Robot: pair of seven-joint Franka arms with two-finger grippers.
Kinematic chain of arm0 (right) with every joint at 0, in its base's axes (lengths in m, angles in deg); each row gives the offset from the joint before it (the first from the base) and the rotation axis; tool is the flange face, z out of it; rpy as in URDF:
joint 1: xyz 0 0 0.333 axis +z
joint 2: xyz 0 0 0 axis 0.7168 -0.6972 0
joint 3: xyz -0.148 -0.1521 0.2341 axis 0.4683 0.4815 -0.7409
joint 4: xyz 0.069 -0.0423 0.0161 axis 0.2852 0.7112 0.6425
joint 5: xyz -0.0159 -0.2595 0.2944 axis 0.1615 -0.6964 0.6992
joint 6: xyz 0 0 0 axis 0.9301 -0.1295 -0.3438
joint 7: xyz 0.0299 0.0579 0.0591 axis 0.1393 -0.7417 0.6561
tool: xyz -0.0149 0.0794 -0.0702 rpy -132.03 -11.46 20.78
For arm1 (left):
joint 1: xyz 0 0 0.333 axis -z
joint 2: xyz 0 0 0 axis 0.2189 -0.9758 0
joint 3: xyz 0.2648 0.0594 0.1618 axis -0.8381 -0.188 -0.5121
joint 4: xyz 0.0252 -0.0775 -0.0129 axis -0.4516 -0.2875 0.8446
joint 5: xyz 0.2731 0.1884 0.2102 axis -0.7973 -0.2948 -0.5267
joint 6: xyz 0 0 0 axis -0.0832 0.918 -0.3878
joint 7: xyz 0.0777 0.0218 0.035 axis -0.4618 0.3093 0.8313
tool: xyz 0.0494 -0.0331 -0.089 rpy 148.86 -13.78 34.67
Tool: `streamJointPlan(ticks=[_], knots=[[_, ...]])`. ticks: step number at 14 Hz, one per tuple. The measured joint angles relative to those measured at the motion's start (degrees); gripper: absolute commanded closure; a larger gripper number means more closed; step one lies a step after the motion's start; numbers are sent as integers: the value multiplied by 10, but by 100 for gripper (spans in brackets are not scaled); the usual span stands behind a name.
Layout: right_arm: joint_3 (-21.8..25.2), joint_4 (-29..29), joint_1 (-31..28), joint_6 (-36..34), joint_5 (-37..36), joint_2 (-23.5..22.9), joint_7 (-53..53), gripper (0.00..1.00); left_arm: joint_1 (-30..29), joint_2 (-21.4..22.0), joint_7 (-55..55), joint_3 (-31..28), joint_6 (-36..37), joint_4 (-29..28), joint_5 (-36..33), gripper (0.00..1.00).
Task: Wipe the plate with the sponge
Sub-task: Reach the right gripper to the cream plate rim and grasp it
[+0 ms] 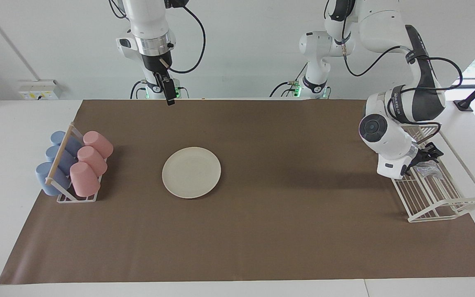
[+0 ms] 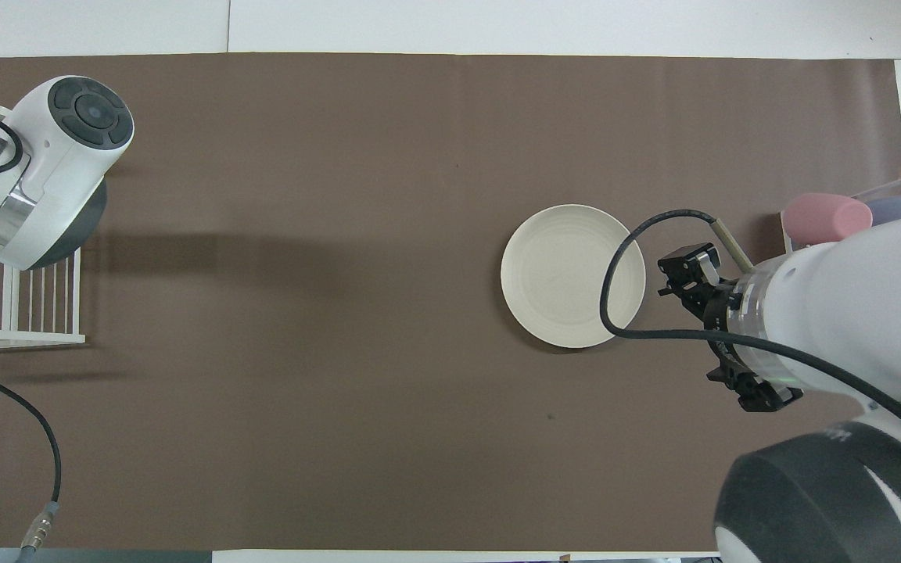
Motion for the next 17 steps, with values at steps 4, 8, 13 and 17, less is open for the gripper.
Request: streamJointPlan(ticks=[4,8,13,17], knots=[[0,3,1,21,61,2,-8,0,0,0,0,1,0,1,0,100],[-3,11,30,38,76,3,-78,0,0,0,0,2,0,5,0,100],[-11,20,87,67,76,-4,-226,0,0,3,0,3,15,44,47,100],[-12,21,97,62,80,-4,-250,0,1,20,-17,6,115,131,229,100]])
